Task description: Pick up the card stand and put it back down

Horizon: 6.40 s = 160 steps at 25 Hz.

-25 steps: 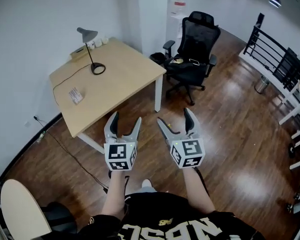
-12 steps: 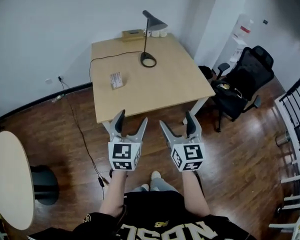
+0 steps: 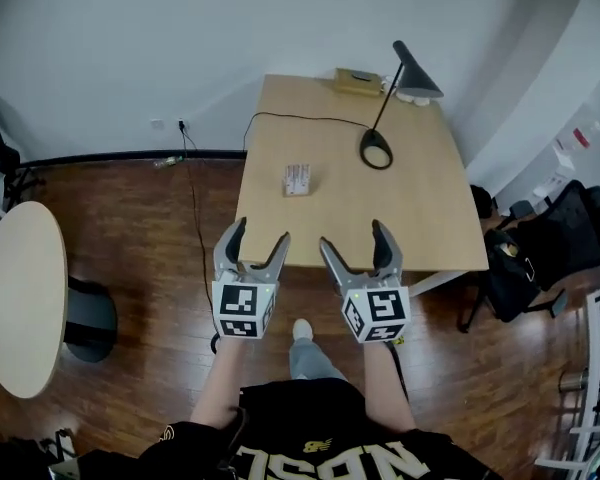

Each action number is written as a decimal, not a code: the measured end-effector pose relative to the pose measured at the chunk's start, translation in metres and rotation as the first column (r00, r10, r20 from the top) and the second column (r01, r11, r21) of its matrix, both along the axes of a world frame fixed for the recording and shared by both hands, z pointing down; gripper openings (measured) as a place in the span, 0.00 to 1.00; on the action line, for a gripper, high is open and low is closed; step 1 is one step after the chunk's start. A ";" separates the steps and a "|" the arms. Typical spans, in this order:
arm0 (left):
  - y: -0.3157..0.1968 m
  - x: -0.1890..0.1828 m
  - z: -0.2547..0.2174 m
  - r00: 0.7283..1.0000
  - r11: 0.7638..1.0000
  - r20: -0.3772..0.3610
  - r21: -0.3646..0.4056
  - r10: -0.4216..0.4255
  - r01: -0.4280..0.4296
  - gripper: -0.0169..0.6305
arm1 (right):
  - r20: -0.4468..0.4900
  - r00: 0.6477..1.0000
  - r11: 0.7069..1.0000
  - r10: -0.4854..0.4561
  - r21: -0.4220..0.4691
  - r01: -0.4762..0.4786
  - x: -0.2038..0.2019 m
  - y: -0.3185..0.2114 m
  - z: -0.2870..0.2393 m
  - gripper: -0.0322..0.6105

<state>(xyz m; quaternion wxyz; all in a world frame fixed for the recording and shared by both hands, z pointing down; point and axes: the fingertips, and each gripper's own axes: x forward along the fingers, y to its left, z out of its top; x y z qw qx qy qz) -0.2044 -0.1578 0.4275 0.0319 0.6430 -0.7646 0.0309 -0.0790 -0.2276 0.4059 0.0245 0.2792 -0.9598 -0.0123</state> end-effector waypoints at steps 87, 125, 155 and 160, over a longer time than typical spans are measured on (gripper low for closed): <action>-0.128 -0.199 -0.071 0.980 0.981 0.084 0.090 -0.180 0.173 0.59 | -0.044 0.998 0.998 0.044 0.043 -0.042 -0.146 -0.197 -0.046 0.28; -0.172 -0.130 -0.022 0.999 0.999 0.031 -0.022 -0.023 0.024 0.60 | -0.057 0.954 0.951 0.296 -0.076 -0.300 0.001 -0.227 0.030 0.28; -0.312 0.107 0.125 0.832 0.789 -0.007 -0.313 0.555 -0.529 0.60 | -0.451 0.877 0.923 0.165 -0.243 -0.298 0.233 -0.303 0.302 0.26; -0.320 0.112 0.148 0.834 0.780 -0.021 -0.343 0.551 -0.524 0.60 | -0.302 0.943 0.945 0.142 -0.242 -0.220 0.204 -0.353 0.294 0.26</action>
